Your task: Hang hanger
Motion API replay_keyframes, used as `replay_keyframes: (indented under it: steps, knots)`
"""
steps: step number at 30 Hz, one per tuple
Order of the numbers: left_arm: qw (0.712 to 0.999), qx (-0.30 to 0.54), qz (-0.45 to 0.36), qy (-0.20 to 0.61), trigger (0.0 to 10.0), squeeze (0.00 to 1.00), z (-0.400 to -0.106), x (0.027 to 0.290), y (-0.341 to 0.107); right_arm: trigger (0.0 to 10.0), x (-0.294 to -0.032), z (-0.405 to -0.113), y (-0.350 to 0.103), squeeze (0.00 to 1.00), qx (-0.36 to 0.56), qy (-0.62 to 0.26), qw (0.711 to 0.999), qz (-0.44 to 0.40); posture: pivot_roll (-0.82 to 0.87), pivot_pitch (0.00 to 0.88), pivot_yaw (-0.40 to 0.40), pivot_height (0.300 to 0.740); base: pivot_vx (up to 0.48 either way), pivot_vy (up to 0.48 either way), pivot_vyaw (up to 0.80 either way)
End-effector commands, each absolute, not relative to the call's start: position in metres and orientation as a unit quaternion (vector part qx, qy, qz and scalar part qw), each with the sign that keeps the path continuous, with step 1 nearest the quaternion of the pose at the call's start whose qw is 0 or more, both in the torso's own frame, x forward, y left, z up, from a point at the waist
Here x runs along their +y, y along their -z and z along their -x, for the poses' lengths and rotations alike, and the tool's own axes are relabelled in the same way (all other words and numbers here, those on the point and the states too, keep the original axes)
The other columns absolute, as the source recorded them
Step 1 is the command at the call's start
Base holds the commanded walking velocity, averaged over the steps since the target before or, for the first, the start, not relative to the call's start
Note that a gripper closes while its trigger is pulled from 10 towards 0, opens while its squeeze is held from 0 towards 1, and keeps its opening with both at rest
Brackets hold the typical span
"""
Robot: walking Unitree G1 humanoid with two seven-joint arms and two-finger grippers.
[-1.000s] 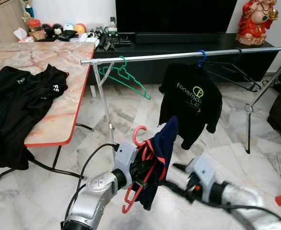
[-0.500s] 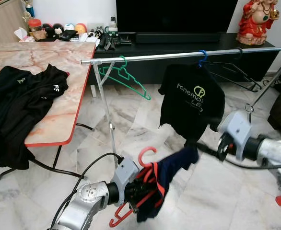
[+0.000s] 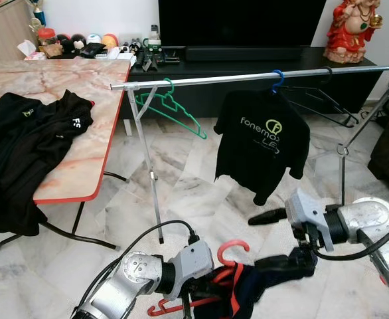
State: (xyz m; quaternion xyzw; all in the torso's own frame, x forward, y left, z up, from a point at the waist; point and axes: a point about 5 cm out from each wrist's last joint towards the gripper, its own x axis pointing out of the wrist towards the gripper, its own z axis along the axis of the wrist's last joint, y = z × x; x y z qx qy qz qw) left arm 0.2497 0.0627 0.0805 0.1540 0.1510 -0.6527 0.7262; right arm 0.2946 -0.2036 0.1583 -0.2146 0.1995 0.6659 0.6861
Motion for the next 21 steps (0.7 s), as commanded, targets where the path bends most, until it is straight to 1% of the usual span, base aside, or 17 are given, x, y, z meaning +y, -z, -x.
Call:
replay_keyframes:
  steps: [1,3,9,10,13,21]
  knots:
    - [0.712,0.126,-0.170,0.670,10.0,0.00,-0.250,0.057,-0.089,10.0,-0.204,-0.295,-0.154,0.00,0.210,-0.678,0.667,0.226,0.02,0.056,-0.049,0.740,0.000,0.000,0.00]
    - [0.700,0.132,-0.180,0.679,10.0,0.00,-0.249,0.057,-0.088,10.0,-0.199,-0.294,-0.146,0.00,0.215,-0.693,0.657,0.205,0.02,0.049,-0.050,0.740,0.000,0.000,0.00]
    - [0.696,0.134,-0.185,0.681,10.0,0.00,-0.249,0.058,-0.087,10.0,-0.193,-0.289,-0.130,0.00,0.231,-0.712,0.630,0.208,0.02,0.035,-0.050,0.740,0.000,0.000,0.00]
    - [0.694,0.137,-0.185,0.683,10.0,0.00,-0.249,0.058,-0.087,10.0,-0.189,-0.287,-0.125,0.00,0.236,-0.722,0.617,0.206,0.02,0.035,-0.050,0.740,0.000,0.000,0.00]
    - [0.693,0.140,-0.189,0.682,10.0,0.00,-0.250,0.058,-0.086,10.0,-0.185,-0.281,-0.119,0.00,0.242,-0.739,0.594,0.207,0.03,0.027,-0.050,0.740,0.000,0.000,0.00]
    - [0.692,0.139,-0.190,0.682,10.0,0.00,-0.250,0.056,-0.085,10.0,-0.181,-0.280,-0.108,0.00,0.252,-0.742,0.578,0.229,0.03,0.014,-0.054,0.740,0.000,0.000,0.00]
